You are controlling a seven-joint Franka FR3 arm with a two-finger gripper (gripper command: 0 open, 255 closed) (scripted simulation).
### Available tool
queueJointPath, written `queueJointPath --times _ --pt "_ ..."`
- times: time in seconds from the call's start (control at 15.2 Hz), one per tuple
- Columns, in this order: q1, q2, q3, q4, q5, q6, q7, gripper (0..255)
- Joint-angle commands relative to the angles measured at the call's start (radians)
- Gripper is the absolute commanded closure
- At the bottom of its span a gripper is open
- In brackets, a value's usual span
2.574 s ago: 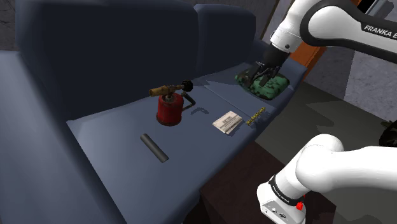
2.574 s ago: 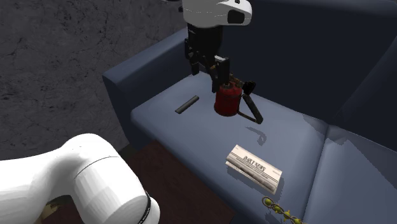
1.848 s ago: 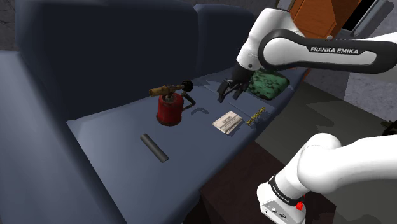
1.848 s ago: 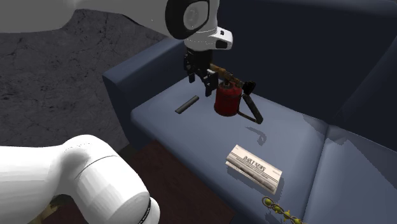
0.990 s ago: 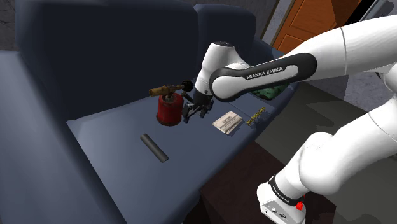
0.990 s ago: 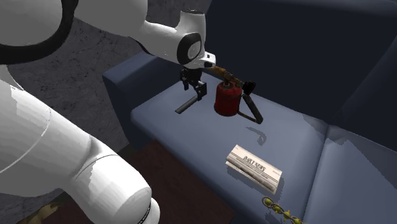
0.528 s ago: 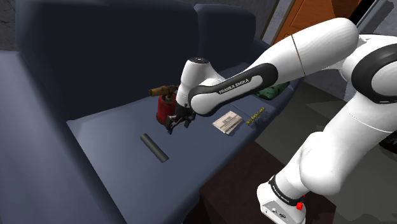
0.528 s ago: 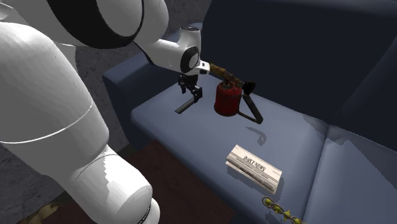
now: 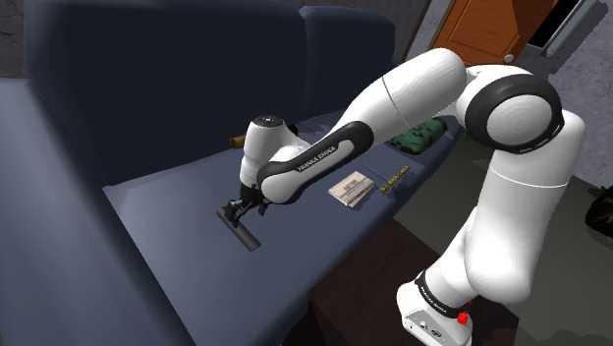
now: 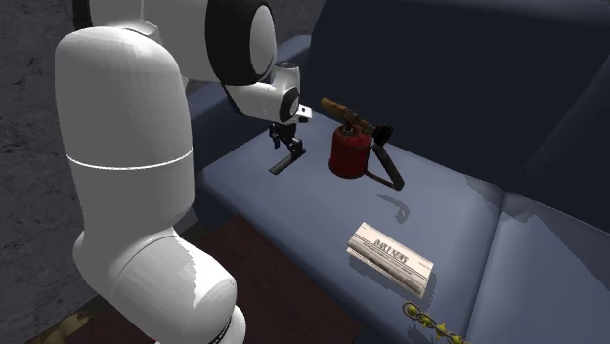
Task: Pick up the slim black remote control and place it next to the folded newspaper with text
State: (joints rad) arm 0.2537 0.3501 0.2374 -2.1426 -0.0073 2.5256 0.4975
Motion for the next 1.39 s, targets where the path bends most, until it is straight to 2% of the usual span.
queueJointPath --times 0.0,0.46,0.99,1.06,1.32 --pt "0.015 0.055 -0.004 0.044 -0.015 0.007 0.013 0" --pt "0.034 0.143 -0.021 0.056 -0.039 0.083 0.029 0" --pt "0.034 0.142 -0.021 0.056 -0.038 0.083 0.029 0" --pt "0.034 0.142 -0.021 0.056 -0.038 0.083 0.029 255" --pt "0.033 0.141 -0.021 0.052 -0.038 0.085 0.028 255"
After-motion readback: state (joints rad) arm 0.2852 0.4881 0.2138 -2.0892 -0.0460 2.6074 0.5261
